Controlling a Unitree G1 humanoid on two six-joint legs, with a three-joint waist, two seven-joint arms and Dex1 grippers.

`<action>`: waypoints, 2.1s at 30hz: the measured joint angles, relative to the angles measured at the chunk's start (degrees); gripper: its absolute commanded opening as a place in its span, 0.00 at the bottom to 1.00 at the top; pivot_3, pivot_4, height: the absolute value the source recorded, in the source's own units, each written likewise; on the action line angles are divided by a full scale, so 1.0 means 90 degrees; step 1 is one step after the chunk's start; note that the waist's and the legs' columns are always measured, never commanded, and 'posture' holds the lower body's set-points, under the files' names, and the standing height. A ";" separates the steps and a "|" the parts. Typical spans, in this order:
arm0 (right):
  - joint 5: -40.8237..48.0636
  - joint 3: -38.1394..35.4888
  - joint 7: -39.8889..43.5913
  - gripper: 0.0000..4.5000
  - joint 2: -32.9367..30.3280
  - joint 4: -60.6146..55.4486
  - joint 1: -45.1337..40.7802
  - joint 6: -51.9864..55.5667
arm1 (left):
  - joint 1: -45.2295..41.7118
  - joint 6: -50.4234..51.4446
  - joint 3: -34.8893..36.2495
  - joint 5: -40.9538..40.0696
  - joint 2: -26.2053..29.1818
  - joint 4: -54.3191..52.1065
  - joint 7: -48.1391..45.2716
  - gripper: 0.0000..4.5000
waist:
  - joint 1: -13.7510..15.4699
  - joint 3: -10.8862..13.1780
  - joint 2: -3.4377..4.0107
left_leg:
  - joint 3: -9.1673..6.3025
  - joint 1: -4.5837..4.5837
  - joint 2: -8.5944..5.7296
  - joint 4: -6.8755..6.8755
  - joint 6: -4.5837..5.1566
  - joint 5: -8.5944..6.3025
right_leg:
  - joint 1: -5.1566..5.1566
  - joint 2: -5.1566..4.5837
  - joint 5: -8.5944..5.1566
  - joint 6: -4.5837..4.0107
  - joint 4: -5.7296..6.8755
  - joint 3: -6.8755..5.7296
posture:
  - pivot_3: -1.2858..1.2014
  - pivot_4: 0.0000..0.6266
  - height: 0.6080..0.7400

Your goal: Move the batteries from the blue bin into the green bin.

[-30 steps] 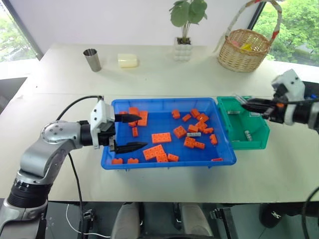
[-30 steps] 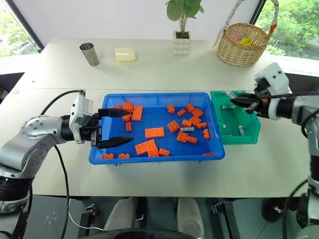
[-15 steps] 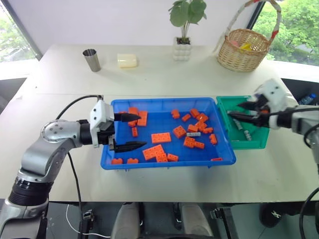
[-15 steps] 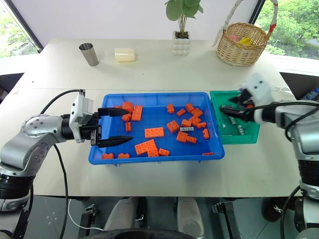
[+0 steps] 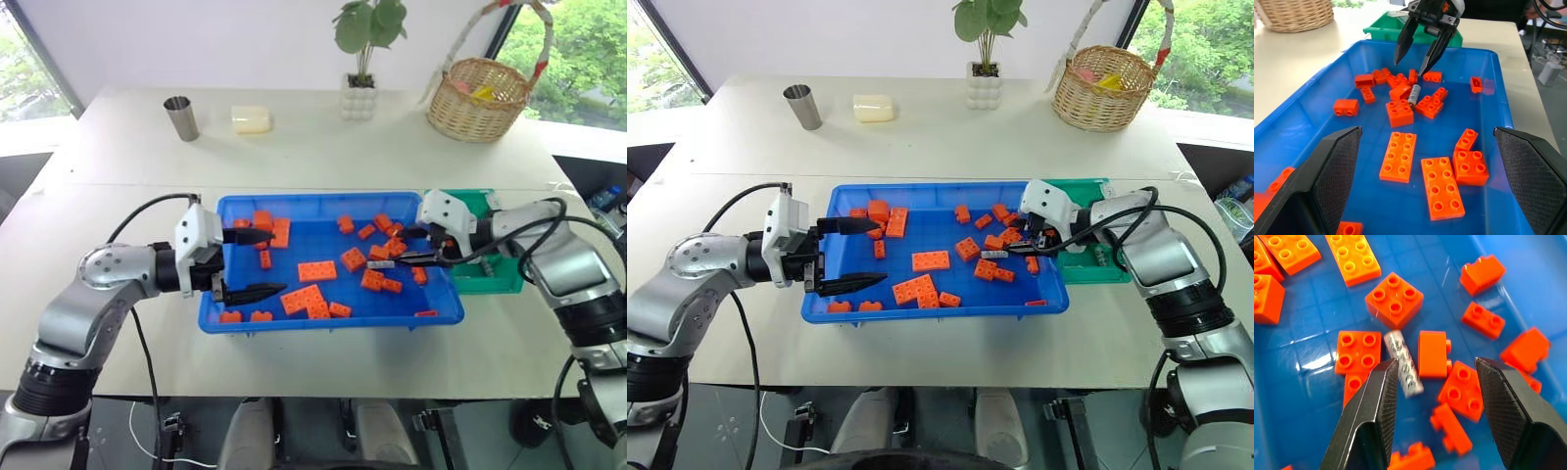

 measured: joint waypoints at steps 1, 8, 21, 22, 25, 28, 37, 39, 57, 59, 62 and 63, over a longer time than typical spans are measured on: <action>-0.0050 0.0077 0.0011 0.56 0.0081 0.0065 0.0001 -0.0055 | 0.0024 0.0001 0.0040 -0.0005 0.0019 -0.0044 0.0020 1.00 | 0.0011 0.0000 0.0000 | 0.0000 -0.0001 -0.0001 0.0001 0.0000 0.0000 | 0.0001 -0.0001 0.0000 0.0000 0.0000 0.0000 | 0.52 0.24 0.97; -0.0340 0.0239 0.0135 0.56 0.0072 0.0091 0.0069 -0.0209 | 0.0175 0.0022 0.0181 -0.0009 0.0060 -0.0102 0.0069 1.00 | 0.0114 0.0000 0.0000 | -0.0001 -0.0002 -0.0001 0.0004 0.0000 0.0000 | 0.0005 -0.0009 0.0000 0.0000 -0.0004 0.0000 | 0.52 0.24 0.97; -0.0981 0.0622 0.0578 0.56 -0.0198 -0.0850 -0.0505 -0.0045 | -0.0088 -0.0008 0.0157 -0.0004 0.0006 -0.0025 0.0050 1.00 | 0.0071 0.0002 0.0003 | 0.0003 -0.0002 -0.0001 0.0002 0.0000 0.0000 | -0.0004 -0.0001 0.0000 0.0000 0.0001 -0.0002 | 0.52 0.24 0.97; -0.1002 0.0656 0.0686 0.56 -0.0199 -0.0881 -0.0585 -0.0088 | -0.0089 -0.0009 0.0149 0.0001 -0.0014 0.0004 0.0045 1.00 | 0.0060 0.0002 0.0003 | 0.0003 -0.0002 -0.0001 0.0002 0.0000 0.0000 | -0.0004 -0.0001 0.0000 0.0000 0.0001 -0.0002 | 0.52 0.24 0.97; -0.1136 0.0904 0.0951 0.56 -0.0179 -0.0807 -0.0728 -0.0346 | -0.0097 -0.0024 0.0139 0.0014 -0.0076 0.0079 0.0034 1.00 | 0.0044 0.0002 0.0003 | 0.0002 -0.0003 -0.0002 0.0002 0.0000 0.0000 | -0.0003 -0.0001 0.0000 0.0000 0.0001 -0.0003 | 0.52 0.24 0.97; -0.1273 0.1116 0.1137 0.36 -0.0089 -0.0476 -0.0862 -0.0626 | -0.0109 -0.0028 0.0102 0.0024 -0.0115 0.0122 0.0035 1.00 | 0.0007 0.0002 0.0003 | 0.0004 -0.0003 -0.0003 0.0003 0.0000 0.0000 | -0.0003 -0.0003 0.0000 0.0000 0.0001 -0.0002 | 0.52 0.24 0.97; -0.1722 0.1334 0.1490 0.15 0.0185 0.0873 -0.1453 -0.1494 | -0.0119 -0.0114 0.0091 0.0075 -0.0160 0.0119 0.0069 1.00 | -0.0008 0.0003 0.0004 | 0.0005 -0.0002 -0.0001 0.0001 0.0000 0.0000 | -0.0005 0.0001 0.0001 0.0001 0.0004 -0.0002 | 0.52 0.24 0.97; -0.1784 0.1348 0.1561 0.15 0.0221 0.1026 -0.1478 -0.1625 | -0.0033 -0.0119 0.0110 0.0074 -0.0150 0.0105 0.0085 1.00 | -0.0006 0.0003 0.0004 | 0.0004 -0.0002 -0.0001 0.0001 0.0000 0.0000 | -0.0005 0.0000 0.0001 0.0001 0.0004 -0.0002 | 0.52 0.24 0.97; -0.1890 0.1348 0.1796 0.15 0.0417 0.1032 -0.1459 -0.1679 | 0.0075 -0.0101 0.0188 -0.0004 -0.0060 -0.0083 0.0211 1.00 | -0.0004 0.0003 0.0005 | 0.0004 -0.0002 -0.0001 0.0002 -0.0001 0.0001 | -0.0005 -0.0002 0.0001 0.0001 0.0007 -0.0002 | 0.52 0.24 0.97; -0.1917 0.1348 0.1779 0.15 0.0446 0.1061 -0.1447 -0.1697 | 0.0020 -0.0092 0.0188 -0.0005 -0.0059 -0.0085 0.0218 1.00 | -0.0004 0.0003 0.0005 | 0.0004 -0.0002 -0.0001 0.0002 -0.0001 0.0001 | -0.0005 -0.0002 0.0001 0.0001 0.0008 -0.0002 | 0.52 0.24 0.97; -0.1961 0.1348 0.1781 0.20 0.0451 0.1120 -0.1443 -0.1722 | 0.0019 -0.0080 0.0188 -0.0006 -0.0059 -0.0085 0.0232 1.00 | -0.0004 0.0003 0.0005 | 0.0004 -0.0002 -0.0001 0.0002 -0.0001 0.0001 | -0.0006 -0.0002 0.0001 0.0001 0.0008 -0.0002 | 0.52 0.24 0.97; -0.1962 0.1348 0.1805 0.26 0.0455 0.1120 -0.1441 -0.1729 | 0.0019 -0.0078 0.0188 -0.0006 -0.0059 -0.0085 0.0240 1.00 | -0.0005 0.0003 0.0005 | 0.0004 -0.0002 -0.0001 0.0002 -0.0001 0.0001 | -0.0005 -0.0002 0.0001 0.0001 0.0008 -0.0002 | 0.52 0.24 0.97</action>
